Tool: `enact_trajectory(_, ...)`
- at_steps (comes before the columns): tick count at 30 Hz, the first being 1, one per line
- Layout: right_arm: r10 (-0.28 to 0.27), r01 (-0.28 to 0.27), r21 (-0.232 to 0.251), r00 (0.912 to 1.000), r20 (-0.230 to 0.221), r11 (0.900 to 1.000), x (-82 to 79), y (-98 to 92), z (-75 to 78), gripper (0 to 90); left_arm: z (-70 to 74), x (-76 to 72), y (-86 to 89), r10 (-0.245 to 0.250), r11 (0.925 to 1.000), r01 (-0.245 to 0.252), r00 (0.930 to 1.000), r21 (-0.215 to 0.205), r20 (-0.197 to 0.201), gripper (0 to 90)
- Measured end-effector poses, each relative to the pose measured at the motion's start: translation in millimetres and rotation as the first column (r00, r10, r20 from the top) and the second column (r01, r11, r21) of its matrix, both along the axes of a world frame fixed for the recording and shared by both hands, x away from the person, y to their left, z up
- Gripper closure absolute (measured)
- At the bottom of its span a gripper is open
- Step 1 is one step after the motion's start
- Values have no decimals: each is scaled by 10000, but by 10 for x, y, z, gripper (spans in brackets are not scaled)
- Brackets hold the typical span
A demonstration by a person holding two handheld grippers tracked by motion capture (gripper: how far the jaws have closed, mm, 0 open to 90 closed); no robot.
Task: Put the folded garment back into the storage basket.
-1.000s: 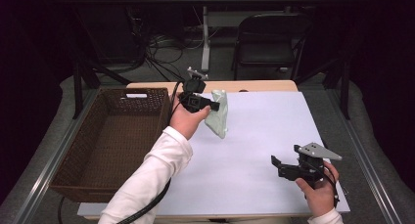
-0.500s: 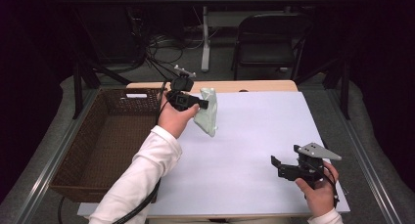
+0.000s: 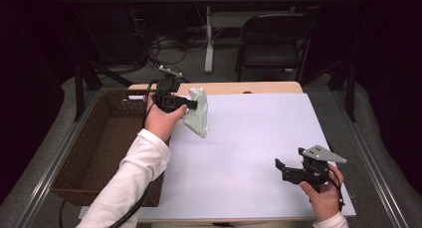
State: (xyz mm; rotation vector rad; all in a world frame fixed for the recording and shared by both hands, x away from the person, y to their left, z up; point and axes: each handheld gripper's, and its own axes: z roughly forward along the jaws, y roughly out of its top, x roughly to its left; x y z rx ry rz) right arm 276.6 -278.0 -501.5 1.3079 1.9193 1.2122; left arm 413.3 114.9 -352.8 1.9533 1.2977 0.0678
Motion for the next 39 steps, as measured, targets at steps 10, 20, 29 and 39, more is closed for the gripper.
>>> enact_trajectory(10,-40,41,90,9999,-94,10000,-5,9,-2,74,31,-43,226,297,9996,-297,9996,-28,39,881)
enact_trajectory(20,-37,37,38,10000,-80,10000,2,-9,-3,74,41,-74,477,632,9979,-632,9980,-140,0,881)
enact_trajectory(29,-31,31,17,10000,-48,10000,2,-11,-2,74,61,-116,679,1010,9946,-1009,9949,-246,38,881)
enact_trajectory(39,62,-61,-67,9999,92,10000,-5,-7,-2,74,134,-182,891,1302,9908,-1296,9914,-380,131,881)
